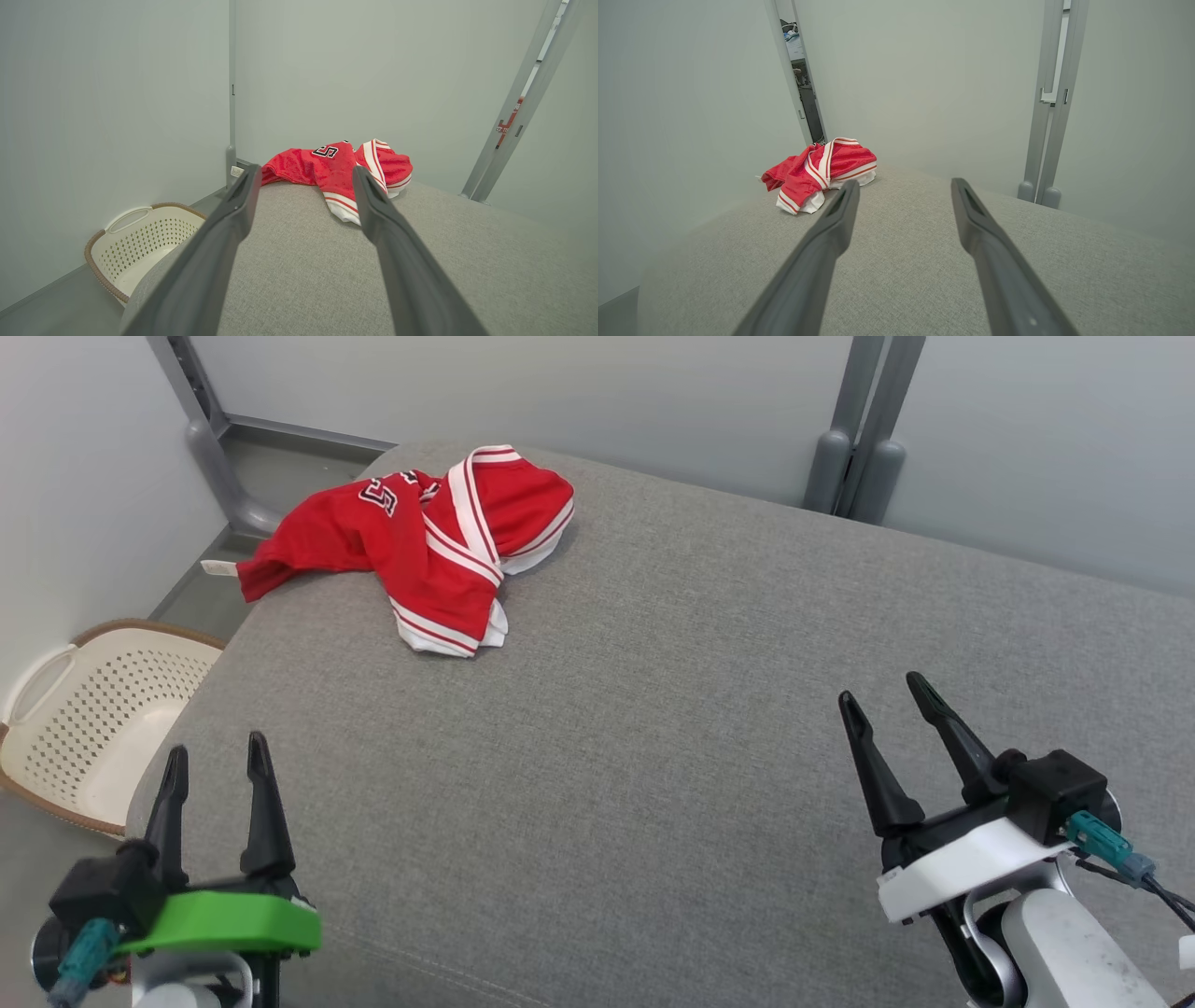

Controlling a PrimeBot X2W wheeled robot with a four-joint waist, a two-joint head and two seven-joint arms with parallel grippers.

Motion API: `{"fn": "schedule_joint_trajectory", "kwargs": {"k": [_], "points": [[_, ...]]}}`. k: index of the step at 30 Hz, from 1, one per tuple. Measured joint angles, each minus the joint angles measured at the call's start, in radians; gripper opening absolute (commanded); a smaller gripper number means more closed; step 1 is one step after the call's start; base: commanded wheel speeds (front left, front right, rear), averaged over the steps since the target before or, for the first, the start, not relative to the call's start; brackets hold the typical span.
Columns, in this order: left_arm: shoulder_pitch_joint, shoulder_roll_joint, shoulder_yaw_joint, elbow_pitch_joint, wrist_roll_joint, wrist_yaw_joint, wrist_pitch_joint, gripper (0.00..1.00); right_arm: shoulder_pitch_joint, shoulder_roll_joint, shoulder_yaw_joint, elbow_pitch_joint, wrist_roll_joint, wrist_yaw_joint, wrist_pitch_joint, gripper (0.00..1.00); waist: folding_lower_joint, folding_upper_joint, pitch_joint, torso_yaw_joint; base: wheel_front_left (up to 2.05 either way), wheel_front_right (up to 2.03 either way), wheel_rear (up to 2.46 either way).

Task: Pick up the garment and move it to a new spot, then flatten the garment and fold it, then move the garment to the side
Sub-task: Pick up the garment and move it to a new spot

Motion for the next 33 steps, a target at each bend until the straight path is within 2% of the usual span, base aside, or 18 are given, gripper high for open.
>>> {"fn": "schedule_joint_trajectory", "kwargs": {"k": [3, 5, 10, 14, 16, 18, 24, 33], "points": [[-0.066, 0.027, -0.015, -0.029, -0.022, -0.011, 0.064, 1.0, -0.012, -0.01, -0.004, -0.016, -0.006, 0.0, 0.0, 1.0, 0.0, 0.0, 0.018, -0.016, 0.0, 0.0, 0.0], [-0.117, 0.058, -0.03, -0.025, -0.048, -0.017, 0.17, 1.0, -0.029, -0.015, -0.01, -0.034, -0.01, 0.0, 0.0, 1.0, 0.0, 0.0, 0.035, -0.029, 0.0, 0.0, 0.0], [-0.275, 0.123, -0.017, -0.049, -0.119, -0.023, 0.342, 1.0, -0.058, -0.016, -0.001, -0.09, 0.023, 0.0, 0.0, 1.0, 0.0, 0.0, 0.085, -0.065, 0.0, 0.0, 0.0], [-0.391, 0.163, 0.006, -0.008, -0.184, -0.024, 0.472, 1.0, -0.104, -0.03, 0.006, -0.136, 0.028, 0.0, 0.0, 1.0, 0.0, 0.0, 0.141, -0.101, 0.0, 0.0, 0.0], [-0.44, 0.208, 0.0, 0.025, -0.17, -0.023, 0.536, 1.0, -0.12, -0.036, 0.007, -0.159, 0.031, 0.0, 0.0, 1.0, 0.0, 0.0, 0.172, -0.12, 0.0, 0.0, 0.0], [-0.503, 0.227, 0.012, 0.064, -0.204, -0.023, 0.597, 1.0, -0.146, -0.047, 0.004, -0.183, 0.035, 0.0, 0.0, 1.0, 0.0001, 0.0, 0.211, -0.144, 0.0, 0.0, 0.0], [-0.625, 0.281, 0.053, 0.231, -0.268, -0.022, 0.686, 1.0, -0.19, -0.062, 0.024, -0.221, 0.035, 0.0, 0.0, 1.0, 0.0001, 0.0, 0.299, -0.219, 0.0, 0.0, 0.0], [-0.723, 0.346, 0.086, 0.533, -0.312, -0.019, 0.721, 1.0, -0.234, -0.056, 0.039, -0.246, 0.028, 0.0, 0.0, 1.0, 0.0001, 0.0, 0.398, -0.343, 0.0, 0.0, 0.0]]}}
